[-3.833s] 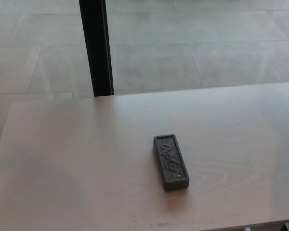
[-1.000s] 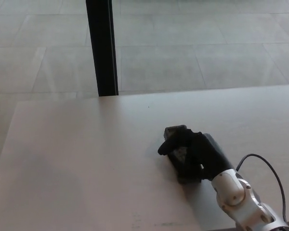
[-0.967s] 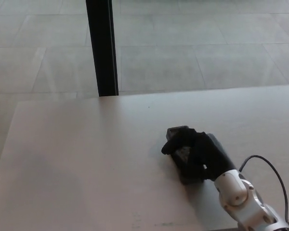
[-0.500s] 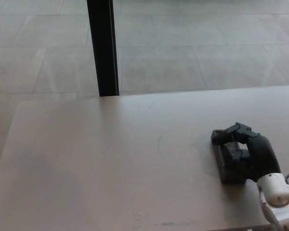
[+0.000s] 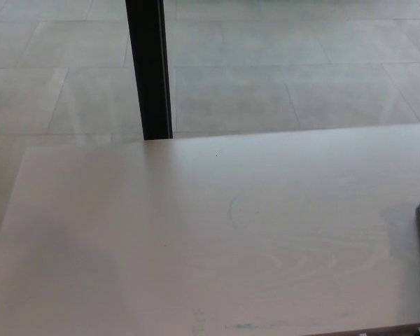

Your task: The robot uses its right hand to hold the eraser kept in the middle of the desk and use it to wipe the desk by swiping its surface twice

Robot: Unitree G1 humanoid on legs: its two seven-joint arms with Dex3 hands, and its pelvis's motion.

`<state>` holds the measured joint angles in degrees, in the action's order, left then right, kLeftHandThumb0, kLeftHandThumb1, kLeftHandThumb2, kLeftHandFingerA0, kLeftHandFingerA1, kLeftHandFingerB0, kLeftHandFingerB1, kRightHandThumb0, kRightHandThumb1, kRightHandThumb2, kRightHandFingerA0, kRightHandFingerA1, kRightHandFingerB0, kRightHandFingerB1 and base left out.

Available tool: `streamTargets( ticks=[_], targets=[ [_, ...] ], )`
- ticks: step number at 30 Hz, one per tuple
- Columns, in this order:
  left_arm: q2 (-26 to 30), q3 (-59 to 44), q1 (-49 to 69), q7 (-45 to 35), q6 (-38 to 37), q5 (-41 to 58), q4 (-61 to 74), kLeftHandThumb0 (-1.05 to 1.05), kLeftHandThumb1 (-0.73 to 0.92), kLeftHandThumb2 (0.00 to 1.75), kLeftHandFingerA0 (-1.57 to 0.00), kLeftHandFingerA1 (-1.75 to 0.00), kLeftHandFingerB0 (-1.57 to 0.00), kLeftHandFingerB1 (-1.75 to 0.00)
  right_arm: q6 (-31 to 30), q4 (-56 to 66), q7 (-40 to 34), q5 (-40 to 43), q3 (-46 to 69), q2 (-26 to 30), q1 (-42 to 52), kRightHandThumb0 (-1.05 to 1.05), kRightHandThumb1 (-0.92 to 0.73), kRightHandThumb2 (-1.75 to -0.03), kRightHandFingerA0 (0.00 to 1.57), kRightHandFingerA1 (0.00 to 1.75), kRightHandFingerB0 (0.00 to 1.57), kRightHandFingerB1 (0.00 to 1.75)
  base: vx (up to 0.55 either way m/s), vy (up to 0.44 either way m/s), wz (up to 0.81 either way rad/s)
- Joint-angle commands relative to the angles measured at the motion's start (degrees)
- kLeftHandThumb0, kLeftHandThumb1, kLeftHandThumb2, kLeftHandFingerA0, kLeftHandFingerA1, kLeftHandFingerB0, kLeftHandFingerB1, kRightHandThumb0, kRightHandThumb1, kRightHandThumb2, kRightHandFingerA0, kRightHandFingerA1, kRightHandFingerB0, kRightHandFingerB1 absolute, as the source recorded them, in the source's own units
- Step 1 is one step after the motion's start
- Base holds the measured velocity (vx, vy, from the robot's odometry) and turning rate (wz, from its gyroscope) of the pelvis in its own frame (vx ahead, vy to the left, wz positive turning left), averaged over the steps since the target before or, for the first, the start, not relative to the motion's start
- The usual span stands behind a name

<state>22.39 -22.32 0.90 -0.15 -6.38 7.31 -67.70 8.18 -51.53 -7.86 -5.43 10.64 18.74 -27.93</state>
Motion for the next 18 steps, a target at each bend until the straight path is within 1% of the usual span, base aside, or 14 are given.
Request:
streamTargets(
  ticks=[1, 2, 3, 4, 5, 6, 8, 10, 12, 13, 14, 15, 17, 18],
  targets=[
    [1.4, 0.0, 0.7, 0.9, -1.0, 0.1, 0.5, -0.51, 0.65, 1.05, -0.80, -0.77, -0.67, -0.70, -6.9, -3.4, 0.8, 2.4, 2.7, 3.8, 3.7, -0.29, -0.70, -0.76, 0.96, 1.75, 0.67, 1.29, 0.00, 0.000, 0.00],
    [1.5, -0.3, 0.6, 0.5, -1.2, 0.5, 0.1, -0.53, 0.66, 1.04, -0.78, -0.76, -0.66, -0.70, -6.1, -3.6, 1.0, 2.1, 2.6, 4.1, 3.9, -0.30, -0.67, -0.80, 0.96, 1.75, 0.69, 1.36, 0.00, 0.000, 0.00],
    [1.4, -0.9, 0.2, -0.1, -0.5, 1.2, -0.1, -0.53, 0.66, 1.04, -0.77, -0.77, -0.63, -0.69, -6.8, -3.1, 1.3, 2.6, 2.8, 3.5, 3.8, -0.24, -0.63, -0.85, 1.20, 1.70, 0.74, 1.27, 0.00, 0.000, 0.00],
    [1.4, -0.7, 0.2, 0.5, -0.5, 0.8, 0.0, -0.53, 0.81, 0.63, -0.82, -0.68, -0.73, -0.60, -7.6, -2.9, 1.1, 3.2, 3.2, 2.8, 3.4, -0.27, -0.62, -0.85, 0.94, 1.75, 0.71, 1.46, 0.00, 0.000, 0.00],
    [1.3, -0.5, 0.3, 0.7, -0.8, 0.5, 0.2, -0.53, 0.81, 0.63, -0.83, -0.68, -0.72, -0.60, -8.6, -2.2, 0.8, 4.0, 3.7, 2.0, 3.2, -0.28, -0.63, -0.78, 0.95, 1.75, 0.74, 1.36, 0.00, 0.000, 0.00],
    [1.3, -0.3, 0.5, 0.7, -1.1, 0.3, 0.3, -0.52, 0.65, 1.04, -0.80, -0.77, -0.66, -0.70, -9.3, -1.2, 0.7, 4.6, 4.0, 0.8, 3.2, -0.28, -0.62, -0.79, 0.94, 1.75, 0.71, 1.42, 0.00, 0.000, 0.00],
    [1.5, 0.1, 0.2, 0.7, -1.0, -0.1, 0.0, -0.54, 0.65, 1.04, -0.81, -0.77, -0.64, -0.69, -8.5, 0.2, 1.2, 3.5, 2.4, -0.8, 3.3, -0.29, -0.61, -0.87, 0.96, 1.75, 0.78, 1.40, 0.00, 0.000, 0.00],
    [1.3, -1.0, -0.4, 0.4, -0.3, 1.3, 0.0, -0.51, 0.64, 1.03, -0.80, -0.77, -0.63, -0.69, -7.2, 2.2, 2.8, 2.4, 0.1, -2.6, 3.6, -0.32, -0.65, -0.71, 0.96, 1.75, 0.73, 1.50, 0.00, 0.000, 0.00],
    [1.2, -1.1, -0.8, 1.1, 0.1, 1.1, -0.1, -0.51, 0.64, 1.03, -0.80, -0.77, -0.63, -0.69, -7.7, 3.0, 2.4, 2.3, -1.0, -3.9, 3.2, -0.32, -0.65, -0.71, 0.96, 1.75, 0.73, 1.50, 0.00, 0.000, 0.00],
    [1.2, -0.9, -0.7, 0.6, -0.3, 0.9, 0.1, -0.53, 0.82, 0.64, -0.82, -0.67, -0.68, -0.59, -6.0, 5.0, 3.1, 2.0, -2.9, -6.2, 3.4, -0.31, -0.64, -0.73, 0.94, 1.75, 0.69, 1.53, 0.00, 0.000, 0.00],
    [1.2, -0.9, -0.6, 0.6, -0.3, 0.9, 0.1, -0.53, 0.82, 0.64, -0.82, -0.67, -0.68, -0.59, -6.1, 5.2, 3.1, 2.2, -3.0, -6.2, 3.6, -0.31, -0.64, -0.73, 0.94, 1.75, 0.69, 1.53, 0.00, 0.000, 0.00],
    [1.2, -0.9, -0.6, 0.7, 0.1, 0.9, 0.5, -0.53, 0.66, 1.04, -0.78, -0.77, -0.62, -0.68, -6.1, 6.5, 3.1, 1.0, -5.1, -7.8, 3.5, -0.32, -0.66, -0.69, 0.93, 1.75, 0.61, 1.67, 0.00, 0.000, 0.00],
    [1.1, -0.8, -0.5, 0.7, 0.2, 0.8, 0.9, -0.52, 0.66, 1.04, -0.78, -0.77, -0.59, -0.68, -7.7, 8.7, 2.7, 0.6, -7.0, -9.3, 3.8, -0.31, -0.67, -0.65, 0.91, 1.75, 0.58, 1.69, 0.00, 0.000, 0.00],
    [1.1, -0.8, -0.5, 0.7, 0.1, 0.8, 0.7, -0.51, 0.66, 1.04, -0.78, -0.77, -0.60, -0.68, -9.5, 10.8, 2.8, 0.1, -9.2, -11.6, 3.8, -0.30, -0.63, -0.75, 0.91, 1.75, 0.60, 1.69, 0.00, 0.000, 0.00]
  ],
)
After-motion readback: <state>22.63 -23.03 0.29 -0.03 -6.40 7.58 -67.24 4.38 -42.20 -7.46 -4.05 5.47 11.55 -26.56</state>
